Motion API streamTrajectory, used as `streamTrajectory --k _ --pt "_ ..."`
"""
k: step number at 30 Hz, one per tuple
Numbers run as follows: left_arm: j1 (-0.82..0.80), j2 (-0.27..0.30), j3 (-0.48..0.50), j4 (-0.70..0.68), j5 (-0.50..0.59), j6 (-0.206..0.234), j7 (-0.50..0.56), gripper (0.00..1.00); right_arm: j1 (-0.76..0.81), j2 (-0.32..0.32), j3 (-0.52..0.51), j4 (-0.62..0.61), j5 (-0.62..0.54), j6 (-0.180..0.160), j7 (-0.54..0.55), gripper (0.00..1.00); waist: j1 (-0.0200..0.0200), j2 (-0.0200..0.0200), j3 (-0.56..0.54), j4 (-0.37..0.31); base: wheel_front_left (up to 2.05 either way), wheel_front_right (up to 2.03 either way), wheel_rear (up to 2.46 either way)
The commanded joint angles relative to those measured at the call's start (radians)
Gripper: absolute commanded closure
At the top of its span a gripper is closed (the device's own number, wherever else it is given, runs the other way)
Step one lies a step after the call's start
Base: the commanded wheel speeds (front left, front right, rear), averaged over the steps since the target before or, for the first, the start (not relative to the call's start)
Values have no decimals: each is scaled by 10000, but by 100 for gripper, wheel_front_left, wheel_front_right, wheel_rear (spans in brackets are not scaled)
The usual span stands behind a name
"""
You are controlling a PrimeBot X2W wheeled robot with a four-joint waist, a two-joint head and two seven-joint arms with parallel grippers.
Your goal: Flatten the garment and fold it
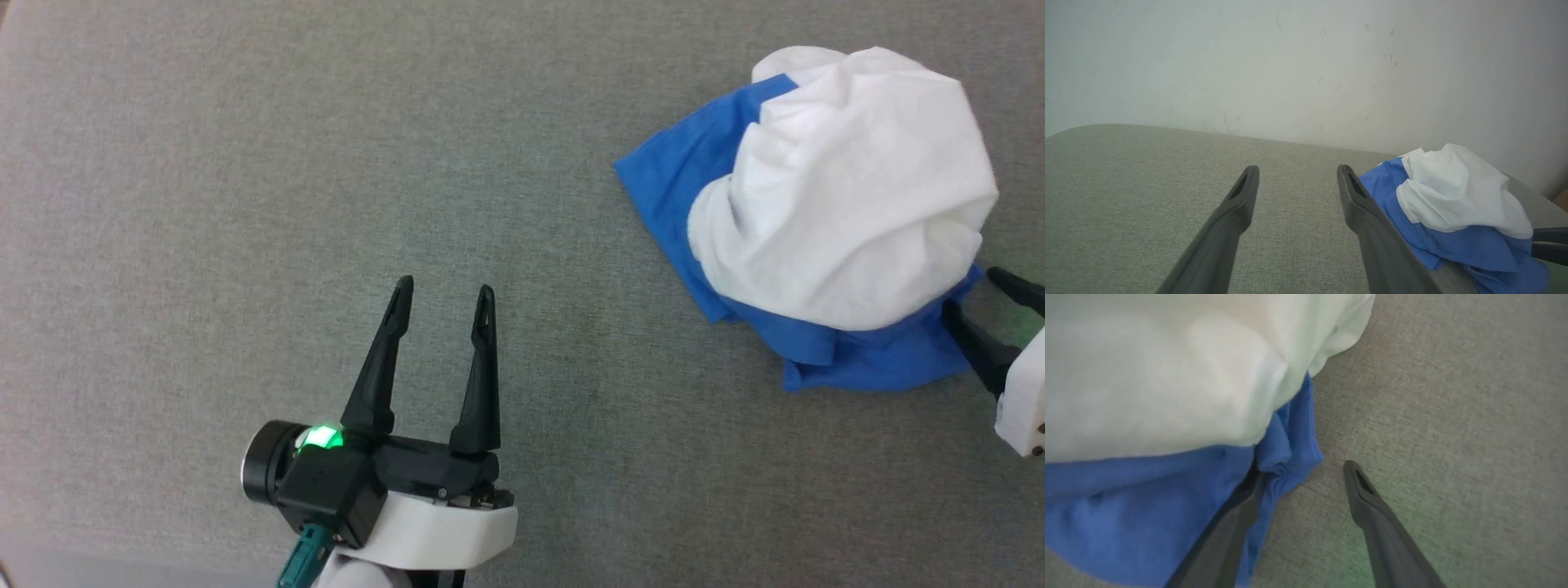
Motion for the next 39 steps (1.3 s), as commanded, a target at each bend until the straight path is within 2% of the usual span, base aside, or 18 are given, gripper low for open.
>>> streamTrajectory --k 1,2,3,4,9,13,17,22,26,31,34,38,39 --pt "-206 -57 0 10 113 -76 -49 0 -190 -56 134 143 73 -11 -24 12 -2 1 243 240 0 0 0" --pt "-217 -65 -3 8 121 -70 -49 0 -247 -90 264 271 83 -11 -10 53 -2 1 261 253 0 0 0" --pt "-229 -71 -5 5 128 -64 -49 0 -318 -113 380 390 87 -11 -29 69 -2 1 277 260 0 0 0" --pt "-242 -76 -3 5 136 -53 -49 0 -400 -117 449 524 82 -11 -90 100 -2 1 288 260 0 0 0" --pt "-266 -90 46 111 177 -14 -49 0 -707 -45 574 983 63 -11 -543 100 -2 1 121 130 0 0 0" --pt "-133 -94 225 204 120 -29 -49 0 -1006 -135 218 842 60 -11 -995 100 -2 1 -310 -203 0 0 0" --pt "98 -95 531 289 36 -125 -49 0 -1378 -351 -681 438 -203 -11 -1332 100 -2 1 -918 -653 0 0 0" --pt "439 -96 961 345 -21 -328 -49 0 -1264 -322 -2361 -91 -597 -11 -1197 100 -2 1 -1587 -1190 0 0 0" --pt "623 -97 1083 399 -27 -533 -49 0 -85 40 -4210 66 -1043 -11 -880 100 -2 1 -1836 -1307 0 0 0" --pt "788 -97 1123 423 -13 -682 -49 0 2107 1156 -6437 864 -1874 -11 -920 100 -2 1 -1840 -1161 0 0 0" --pt "940 -75 1254 438 72 -701 -49 0 2948 1956 -7097 1395 -2247 -11 -1118 100 -2 1 -1811 -1100 0 0 0" --pt "1086 -7 1392 440 109 -788 -49 0 3207 2521 -7208 2244 -2755 -11 -1563 100 -2 1 -1876 -1072 0 0 0" --pt "1106 4 1410 457 113 -810 -49 0 3156 2537 -7155 2453 -2936 -11 -1757 80 -2 1 -1917 -1067 0 0 0"
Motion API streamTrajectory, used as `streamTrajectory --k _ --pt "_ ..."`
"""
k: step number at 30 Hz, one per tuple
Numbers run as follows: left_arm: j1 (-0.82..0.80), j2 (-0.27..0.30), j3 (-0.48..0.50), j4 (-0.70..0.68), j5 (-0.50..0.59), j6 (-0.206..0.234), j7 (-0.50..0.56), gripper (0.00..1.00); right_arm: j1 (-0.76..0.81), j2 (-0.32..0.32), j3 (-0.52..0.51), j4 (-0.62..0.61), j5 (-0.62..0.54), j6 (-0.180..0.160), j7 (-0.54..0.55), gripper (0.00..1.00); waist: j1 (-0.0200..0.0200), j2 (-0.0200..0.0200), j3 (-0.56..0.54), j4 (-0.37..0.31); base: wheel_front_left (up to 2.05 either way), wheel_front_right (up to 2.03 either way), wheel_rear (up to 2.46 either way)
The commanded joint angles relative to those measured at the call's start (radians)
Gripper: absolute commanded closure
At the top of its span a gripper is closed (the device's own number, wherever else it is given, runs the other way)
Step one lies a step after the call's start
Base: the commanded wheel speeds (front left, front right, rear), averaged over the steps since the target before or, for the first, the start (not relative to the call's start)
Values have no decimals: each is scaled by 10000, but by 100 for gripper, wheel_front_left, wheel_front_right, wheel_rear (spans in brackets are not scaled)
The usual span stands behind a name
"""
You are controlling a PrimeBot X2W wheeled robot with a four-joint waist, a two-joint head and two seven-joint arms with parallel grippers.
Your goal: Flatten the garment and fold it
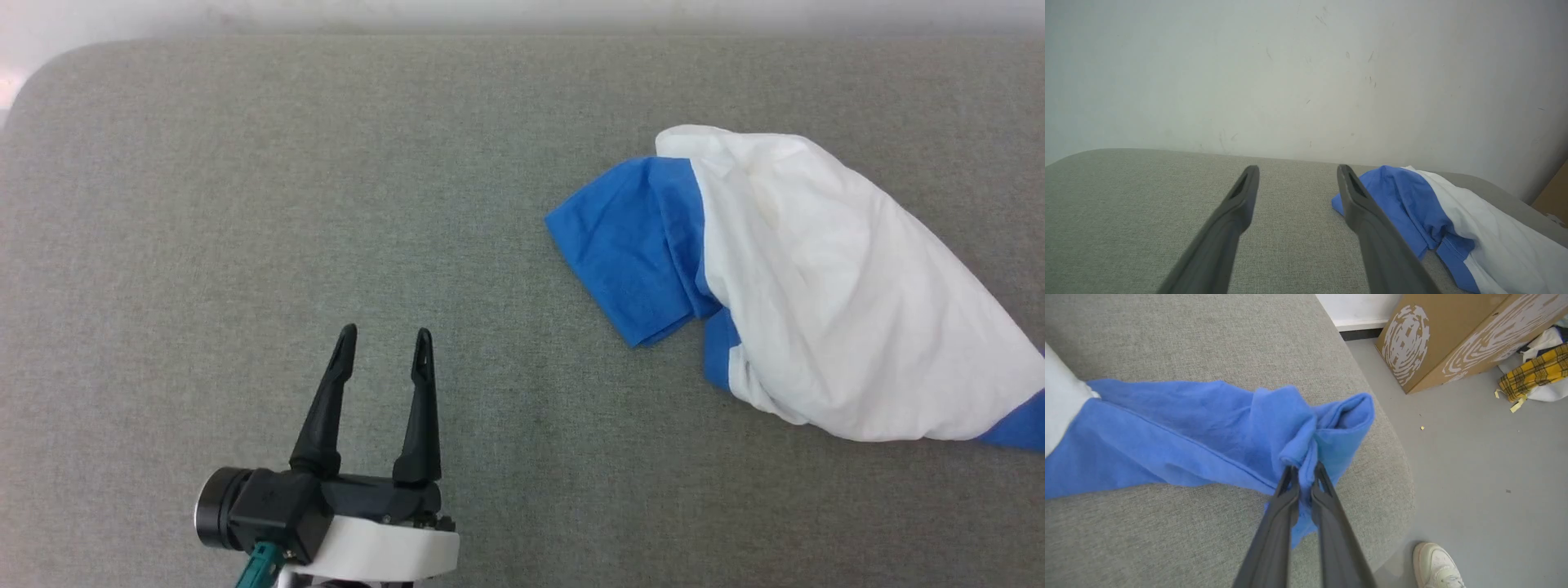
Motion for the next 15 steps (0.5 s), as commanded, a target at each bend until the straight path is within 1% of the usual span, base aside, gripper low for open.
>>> streamTrajectory --k 1,2,5,8,11,15 --pt "139 36 57 29 77 -94 -49 0 -176 -24 45 219 -255 -21 -304 53 1 0 -89 15 0 0 0" --pt "145 38 65 44 77 -114 -49 0 -305 -22 89 354 -384 -21 -501 0 1 0 -139 20 0 0 0" --pt "176 38 97 89 63 -158 -49 0 -855 -56 352 336 -453 -21 -1078 0 1 0 -289 -6 0 0 0" --pt "239 36 125 121 46 -180 -49 0 -1489 -79 659 -349 -331 -21 -1858 0 1 0 -403 -49 0 0 0" --pt "281 31 119 97 39 -216 -49 0 -1830 249 1102 -1656 31 -21 -2396 0 1 0 -484 -40 0 0 0" --pt "391 13 147 -78 41 -211 -49 0 -1387 870 2250 -3682 500 -21 -2411 0 1 0 -506 -23 0 0 0"
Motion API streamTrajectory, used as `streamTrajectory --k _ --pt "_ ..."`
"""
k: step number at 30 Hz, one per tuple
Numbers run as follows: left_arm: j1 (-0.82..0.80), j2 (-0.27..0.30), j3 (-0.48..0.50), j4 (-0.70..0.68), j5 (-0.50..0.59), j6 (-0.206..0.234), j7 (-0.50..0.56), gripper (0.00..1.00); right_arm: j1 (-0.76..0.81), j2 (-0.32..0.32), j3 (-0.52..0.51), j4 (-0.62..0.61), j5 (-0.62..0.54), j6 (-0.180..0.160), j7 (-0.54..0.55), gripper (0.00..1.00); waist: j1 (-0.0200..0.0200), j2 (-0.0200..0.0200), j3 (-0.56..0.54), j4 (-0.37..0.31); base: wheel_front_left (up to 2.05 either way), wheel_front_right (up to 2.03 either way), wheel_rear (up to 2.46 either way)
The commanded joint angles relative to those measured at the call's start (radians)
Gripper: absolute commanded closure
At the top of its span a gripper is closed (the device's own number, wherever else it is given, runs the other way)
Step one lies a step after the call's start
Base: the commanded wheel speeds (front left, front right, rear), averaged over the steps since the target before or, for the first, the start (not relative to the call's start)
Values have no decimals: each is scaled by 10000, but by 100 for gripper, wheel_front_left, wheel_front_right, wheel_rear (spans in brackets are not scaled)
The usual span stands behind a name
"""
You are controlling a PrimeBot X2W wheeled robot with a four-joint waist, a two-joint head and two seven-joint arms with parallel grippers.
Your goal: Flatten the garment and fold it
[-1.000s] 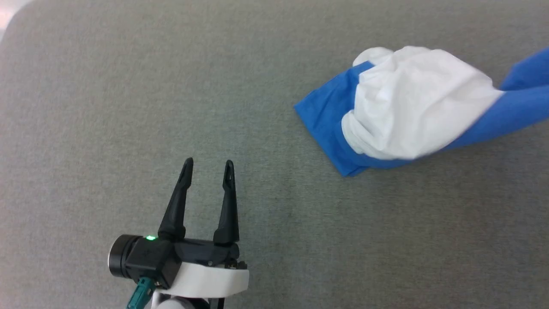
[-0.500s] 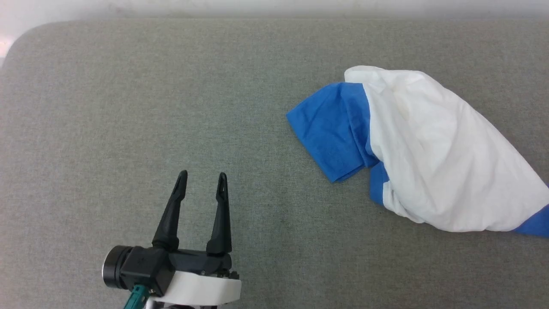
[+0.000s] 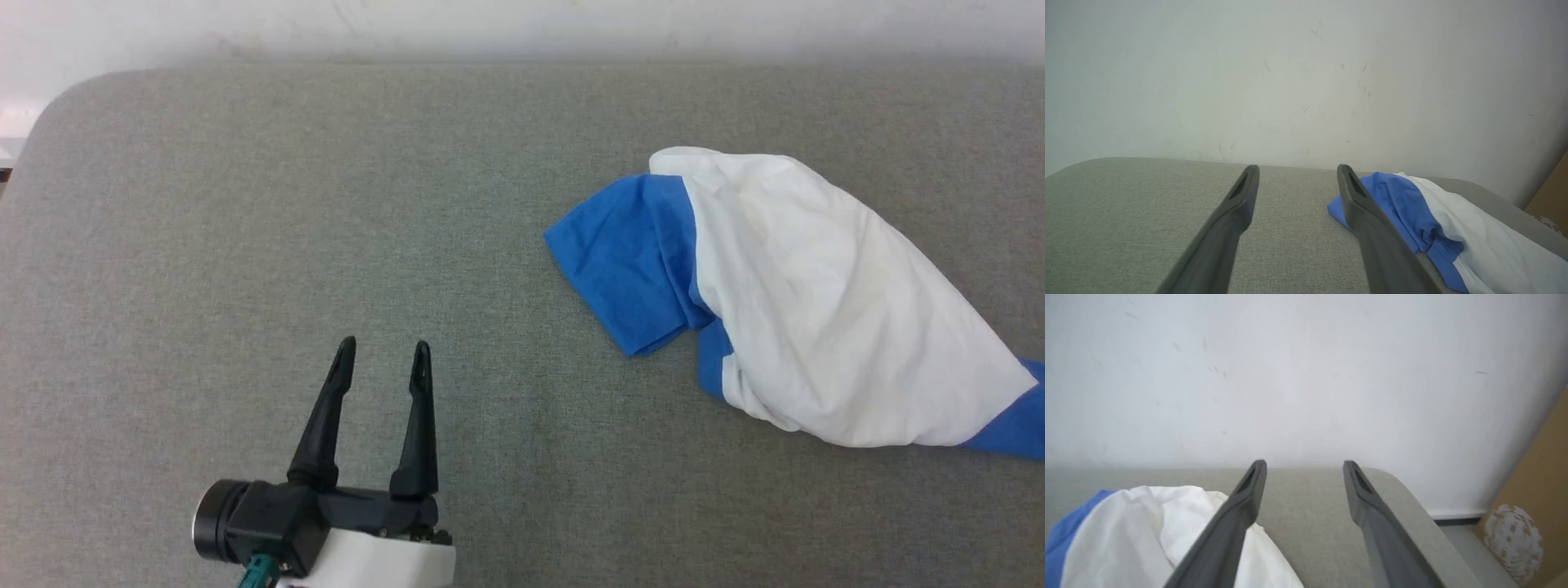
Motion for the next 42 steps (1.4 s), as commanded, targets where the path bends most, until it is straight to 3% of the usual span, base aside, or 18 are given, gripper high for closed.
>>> streamTrajectory --k 1,6,11,16,20,24,28,33,42 --pt "183 4 36 -92 23 -16 -47 0 366 284 338 -569 141 -21 17 0 0 1 8 14 0 0 0" --pt "322 -30 -55 -193 -75 -19 -47 0 1393 1225 1122 -1991 -22 -21 17 0 0 1 37 122 0 0 0" --pt "345 -45 -160 -142 19 9 -47 0 2054 1805 1417 -2388 -269 -21 -133 0 0 1 68 89 0 0 0" --pt "-40 -52 -450 205 105 -28 77 0 2191 1794 1601 -2606 -536 -21 -124 0 0 1 246 -253 0 0 0" --pt "-1055 -56 -810 616 171 -231 974 0 2025 1762 1523 -2735 -681 -21 -78 0 0 1 432 -425 0 0 0" --pt "-2371 -64 -1369 1441 -184 -707 2506 0 1948 1785 1638 -2786 -643 -21 52 0 0 1 656 -566 0 0 0" --pt "-3571 -72 -1874 2462 -487 -816 3826 0 1921 1800 1734 -2800 -573 -21 101 0 0 1 922 -700 0 0 0" --pt "-4787 -75 -2528 3695 -1109 -548 4289 0 1755 1719 1883 -2792 -473 -21 138 0 0 1 1293 -959 0 0 0" --pt "-6249 -76 -3206 6170 -988 267 4882 0 1397 1561 1925 -2622 -222 -21 28 0 0 1 1978 -1351 0 0 0"
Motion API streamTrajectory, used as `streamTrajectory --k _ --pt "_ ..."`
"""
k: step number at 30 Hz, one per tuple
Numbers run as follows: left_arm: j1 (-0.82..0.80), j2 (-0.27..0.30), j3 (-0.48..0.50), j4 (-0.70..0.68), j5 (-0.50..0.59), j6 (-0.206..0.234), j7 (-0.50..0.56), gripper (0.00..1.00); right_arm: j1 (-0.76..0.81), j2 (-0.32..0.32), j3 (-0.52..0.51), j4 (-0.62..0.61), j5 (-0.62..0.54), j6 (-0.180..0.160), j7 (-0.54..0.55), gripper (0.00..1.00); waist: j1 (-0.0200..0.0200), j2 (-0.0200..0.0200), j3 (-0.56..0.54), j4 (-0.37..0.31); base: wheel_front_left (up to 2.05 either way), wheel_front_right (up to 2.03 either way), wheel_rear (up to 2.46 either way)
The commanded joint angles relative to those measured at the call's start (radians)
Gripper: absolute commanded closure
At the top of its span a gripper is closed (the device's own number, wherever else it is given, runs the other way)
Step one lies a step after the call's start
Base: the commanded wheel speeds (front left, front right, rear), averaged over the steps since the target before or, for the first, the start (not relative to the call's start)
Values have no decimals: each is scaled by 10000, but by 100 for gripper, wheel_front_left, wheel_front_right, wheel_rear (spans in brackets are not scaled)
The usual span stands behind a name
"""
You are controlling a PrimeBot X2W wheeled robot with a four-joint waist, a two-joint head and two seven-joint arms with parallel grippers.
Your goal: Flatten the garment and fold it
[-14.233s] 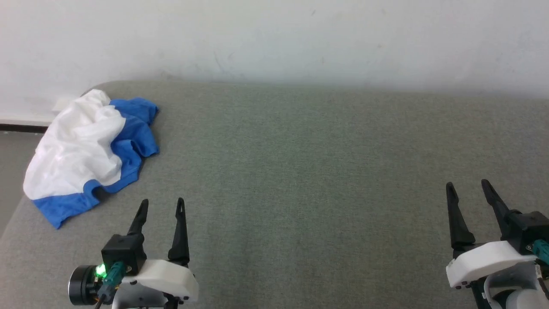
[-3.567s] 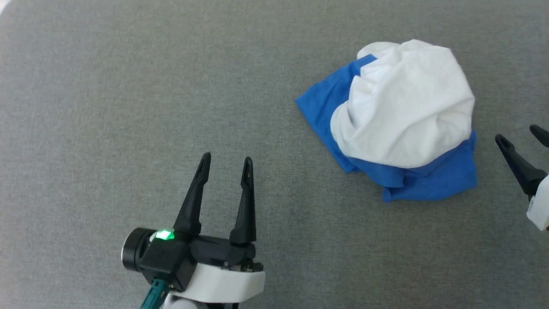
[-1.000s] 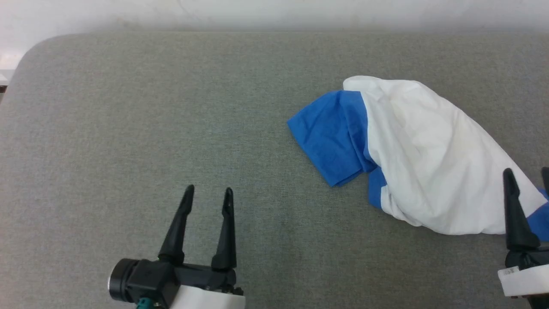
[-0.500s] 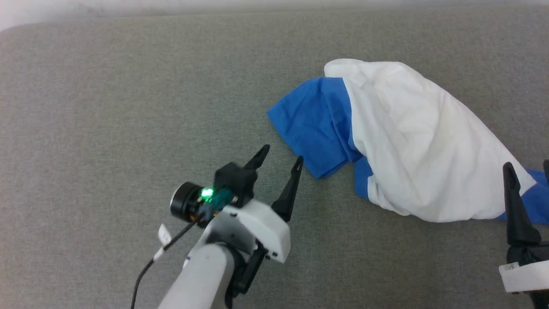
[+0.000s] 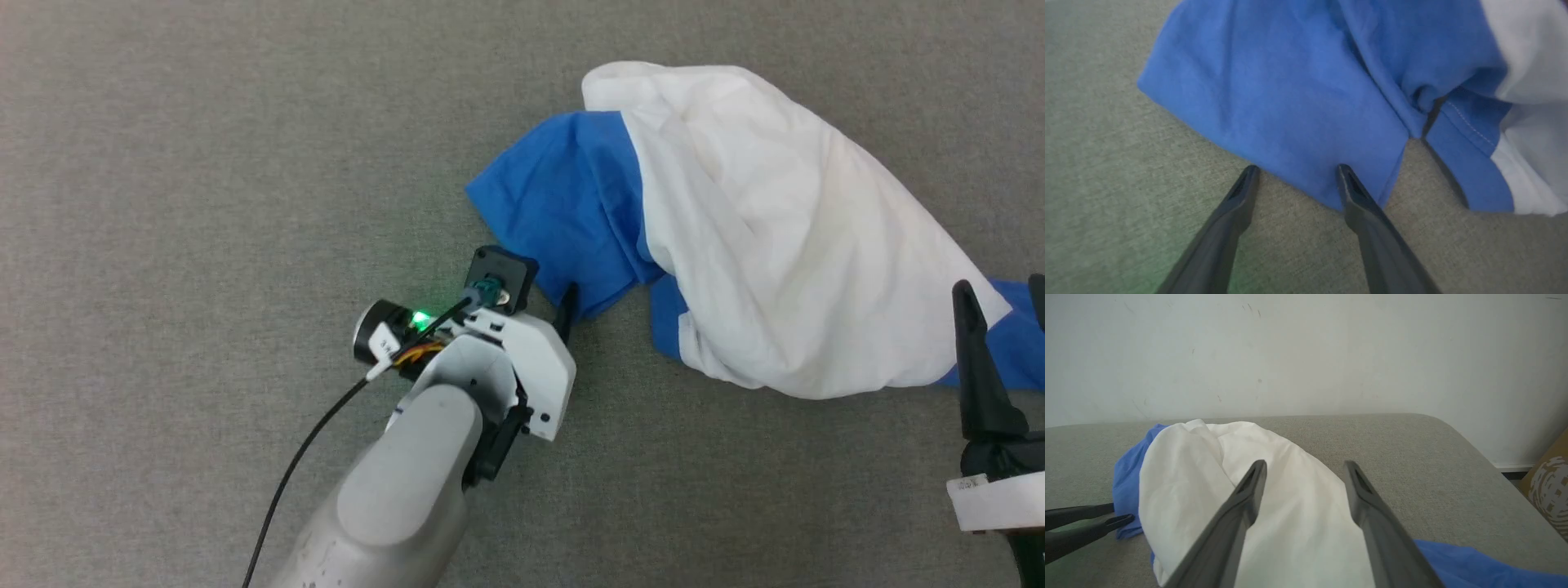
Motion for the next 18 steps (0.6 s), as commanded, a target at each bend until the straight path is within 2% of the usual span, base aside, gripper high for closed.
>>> streamTrajectory --k 1,3,4,5,11,14,18 --pt "-229 -11 -96 244 75 92 115 0 -152 -33 30 35 68 -21 -95 0 -2 -1 270 -202 0 0 0" --pt "-443 -11 -235 616 32 201 276 0 -239 -56 83 98 121 -21 -154 0 -2 -1 380 -268 0 0 0" --pt "-528 -11 -312 718 -39 234 300 60 -286 -69 105 140 141 -21 -183 0 -2 -1 411 -290 0 0 0" --pt "-607 -12 -353 741 -127 316 210 100 -334 -82 118 187 160 -21 -205 0 -2 -1 426 -303 0 0 0" --pt "-820 -12 -597 475 -526 754 -318 100 -400 -68 26 458 180 -21 -317 0 -2 -1 195 -154 0 0 0" --pt "-689 20 -406 -46 -657 984 -694 100 -302 22 29 516 137 -21 -345 0 -2 -1 -159 50 0 0 0" --pt "-26 584 200 -1480 -830 1477 -990 100 -197 146 46 570 58 -21 -265 0 -2 -1 -694 372 0 0 0"
